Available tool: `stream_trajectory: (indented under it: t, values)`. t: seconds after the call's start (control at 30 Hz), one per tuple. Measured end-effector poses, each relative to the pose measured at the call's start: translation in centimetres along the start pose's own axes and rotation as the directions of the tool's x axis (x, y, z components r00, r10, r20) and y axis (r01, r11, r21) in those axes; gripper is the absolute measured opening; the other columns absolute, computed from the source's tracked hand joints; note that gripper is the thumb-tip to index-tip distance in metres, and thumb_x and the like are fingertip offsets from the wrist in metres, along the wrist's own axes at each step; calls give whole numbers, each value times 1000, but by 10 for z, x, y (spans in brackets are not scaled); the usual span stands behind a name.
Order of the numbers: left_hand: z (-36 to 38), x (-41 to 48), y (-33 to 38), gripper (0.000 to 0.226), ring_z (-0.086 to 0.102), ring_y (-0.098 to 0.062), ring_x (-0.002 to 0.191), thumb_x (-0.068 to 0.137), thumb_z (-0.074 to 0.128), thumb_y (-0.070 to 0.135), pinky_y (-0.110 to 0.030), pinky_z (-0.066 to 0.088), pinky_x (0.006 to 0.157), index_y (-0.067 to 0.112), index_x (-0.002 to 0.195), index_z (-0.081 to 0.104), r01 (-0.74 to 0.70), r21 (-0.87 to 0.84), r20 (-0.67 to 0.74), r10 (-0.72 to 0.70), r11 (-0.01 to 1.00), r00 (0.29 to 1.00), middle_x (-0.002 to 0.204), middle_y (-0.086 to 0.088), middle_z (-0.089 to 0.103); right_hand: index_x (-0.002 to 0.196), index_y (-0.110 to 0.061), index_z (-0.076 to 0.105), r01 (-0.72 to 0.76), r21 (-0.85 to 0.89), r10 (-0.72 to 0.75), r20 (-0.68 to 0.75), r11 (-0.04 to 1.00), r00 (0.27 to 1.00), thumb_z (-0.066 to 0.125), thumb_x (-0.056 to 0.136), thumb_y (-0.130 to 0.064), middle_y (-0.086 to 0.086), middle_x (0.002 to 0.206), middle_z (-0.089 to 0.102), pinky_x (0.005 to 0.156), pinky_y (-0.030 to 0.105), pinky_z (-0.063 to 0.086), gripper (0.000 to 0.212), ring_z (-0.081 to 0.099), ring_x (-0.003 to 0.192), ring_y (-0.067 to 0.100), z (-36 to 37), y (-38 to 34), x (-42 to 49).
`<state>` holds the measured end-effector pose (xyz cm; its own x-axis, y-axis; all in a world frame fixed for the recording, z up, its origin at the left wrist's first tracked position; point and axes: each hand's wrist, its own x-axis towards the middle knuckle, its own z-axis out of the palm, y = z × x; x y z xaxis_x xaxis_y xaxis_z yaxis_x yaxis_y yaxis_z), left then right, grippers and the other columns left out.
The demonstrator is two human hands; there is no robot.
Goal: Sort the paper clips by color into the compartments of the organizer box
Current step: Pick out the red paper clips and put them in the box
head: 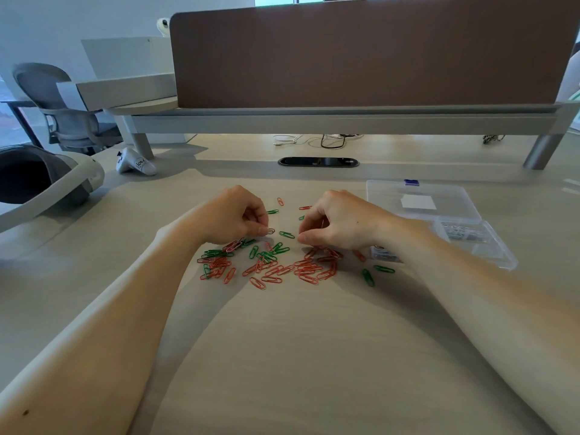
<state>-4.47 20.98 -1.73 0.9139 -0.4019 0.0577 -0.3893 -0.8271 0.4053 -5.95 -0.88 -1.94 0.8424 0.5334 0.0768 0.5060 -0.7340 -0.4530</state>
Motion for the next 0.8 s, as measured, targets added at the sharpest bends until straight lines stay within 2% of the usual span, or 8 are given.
stream_trajectory:
  t: [0.2,0.37,0.47,0.63,0.8]
  values:
    - [1,-1,3,16,70,-6,74,75,79,9,-20,55,77,15,88,75,25,-194,-116,-48,981,992,81,3,73,93,-23,77,-11,16,11,-16,1000,1000,70,85,-37,-15,82,69,62,12,39,17,60,75,-3,6,-2,2]
    - [5,0,0,13,66,4,71,74,80,16,-5,48,65,23,85,75,60,-106,-108,-72,993,992,81,11,72,94,-24,76,-33,33,33,7,999,999,69,87,-38,-17,84,67,63,12,39,17,60,78,-3,5,-1,0]
    - [0,-1,0,12,66,2,75,75,78,17,-9,48,69,24,85,76,51,-91,-113,-61,995,992,82,10,72,94,-25,76,-37,16,37,-1,999,999,68,87,-38,-18,83,67,63,12,40,17,60,78,-3,3,0,-1]
    - [-4,-6,5,10,59,-8,83,76,78,21,-22,49,75,25,85,78,-16,11,41,16,1000,999,84,10,72,98,-25,76,-34,-2,34,-34,999,999,66,88,-38,-20,83,66,63,11,41,19,59,77,-5,-2,3,-2]
    - [1,-5,2,12,56,-2,82,75,79,22,-19,45,73,28,86,78,-24,42,112,19,999,994,84,13,71,100,-24,76,-30,-16,29,-20,999,999,66,89,-37,-20,83,65,62,9,39,20,60,77,-5,-5,4,-3]
